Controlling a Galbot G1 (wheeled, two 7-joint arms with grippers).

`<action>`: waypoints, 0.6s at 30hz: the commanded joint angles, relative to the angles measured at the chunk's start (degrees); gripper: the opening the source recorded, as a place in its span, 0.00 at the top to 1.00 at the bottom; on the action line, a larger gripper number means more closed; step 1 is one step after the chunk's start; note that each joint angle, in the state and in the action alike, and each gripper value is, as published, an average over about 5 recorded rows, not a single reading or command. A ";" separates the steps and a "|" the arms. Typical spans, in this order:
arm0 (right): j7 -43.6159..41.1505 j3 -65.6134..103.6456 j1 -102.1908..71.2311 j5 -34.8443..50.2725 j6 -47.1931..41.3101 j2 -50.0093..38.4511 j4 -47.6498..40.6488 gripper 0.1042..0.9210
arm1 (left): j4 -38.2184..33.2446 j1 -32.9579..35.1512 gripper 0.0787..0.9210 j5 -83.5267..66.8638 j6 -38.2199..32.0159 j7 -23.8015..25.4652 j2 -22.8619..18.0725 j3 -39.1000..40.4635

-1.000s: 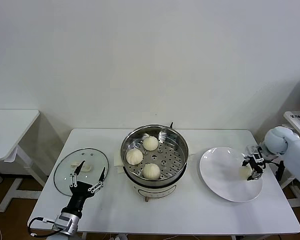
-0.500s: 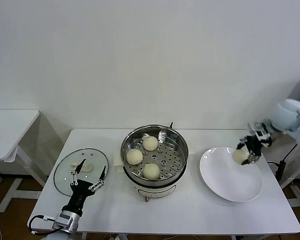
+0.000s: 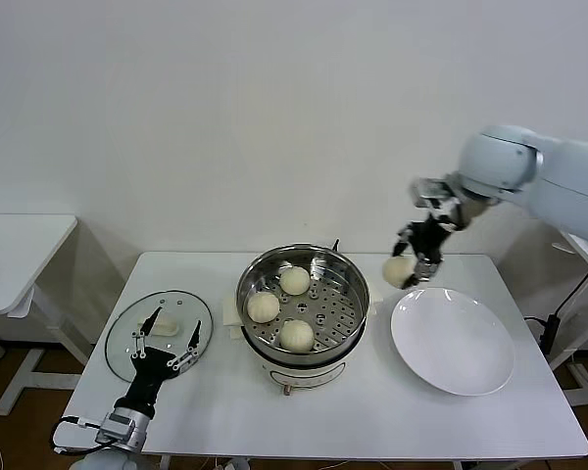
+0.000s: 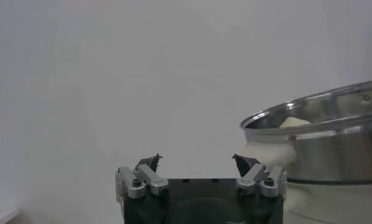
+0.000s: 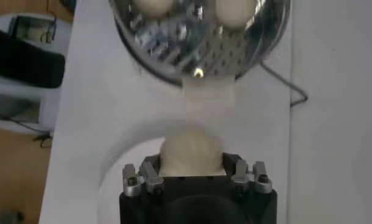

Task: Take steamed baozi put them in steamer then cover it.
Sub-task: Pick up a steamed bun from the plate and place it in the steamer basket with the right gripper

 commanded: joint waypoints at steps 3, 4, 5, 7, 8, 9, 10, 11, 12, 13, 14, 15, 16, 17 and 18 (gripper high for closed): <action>1.70 -4.97 1.10 7.68 -4.61 19.96 -3.84 0.29 | 0.71 -0.34 0.12 -1.19 0.10 0.55 0.87 -2.38; 1.70 -4.57 -0.23 6.97 -4.61 20.66 -4.61 0.29 | 0.84 -0.41 0.12 -1.25 0.12 0.62 0.95 -2.64; 1.71 -4.19 -1.45 6.32 -4.61 21.24 -5.34 0.29 | 0.94 -0.46 0.12 -1.29 0.13 0.67 1.00 -2.83; 1.67 -3.35 -3.64 4.72 -4.57 22.07 -6.83 0.29 | 1.04 -0.50 0.12 -1.33 0.13 0.76 1.06 -3.04; 1.64 -2.98 -4.59 3.92 -4.53 22.37 -7.51 0.29 | 1.07 -0.49 0.12 -1.34 0.12 0.79 1.07 -3.12; 1.62 -2.63 -5.49 3.13 -4.46 22.60 -8.26 0.29 | 1.08 -0.48 0.12 -1.34 0.12 0.82 1.09 -3.21; 1.58 -2.20 -6.50 2.19 -4.37 22.85 -9.09 0.29 | 1.10 -0.46 0.12 -1.33 0.12 0.85 1.11 -3.30; 1.55 -1.76 -7.46 1.30 -4.29 23.08 -9.94 0.29 | 1.13 -0.44 0.12 -1.33 0.12 0.87 1.15 -3.41; 1.56 -1.35 -8.38 0.67 -4.23 23.31 -10.64 0.29 | 1.15 -0.44 0.12 -1.34 0.13 0.89 1.18 -3.51; 1.58 -0.79 -9.50 -0.03 -4.18 23.59 -11.48 0.29 | 1.18 -0.43 0.12 -1.34 0.14 0.90 1.21 -3.63; 1.59 -0.26 -10.47 -0.64 -4.15 23.83 -12.15 0.29 | 1.21 -0.43 0.12 -1.34 0.14 0.91 1.23 -3.73; 1.59 0.24 -11.34 -1.26 -4.13 24.05 -12.76 0.29 | 1.25 -0.43 0.12 -1.34 0.15 0.92 1.23 -3.81; 1.58 0.68 -12.30 -1.86 -4.09 24.26 -13.32 0.29 | 1.30 -0.42 0.12 -1.35 0.15 0.93 1.21 -3.88; 1.56 1.10 -13.14 -2.45 -4.05 24.41 -13.83 0.29 | 1.35 -0.39 0.12 -1.35 0.14 0.95 1.20 -3.94; 1.52 1.41 -13.81 -2.99 -3.98 24.50 -14.20 0.29 | 1.41 -0.36 0.12 -1.35 0.12 0.96 1.16 -3.98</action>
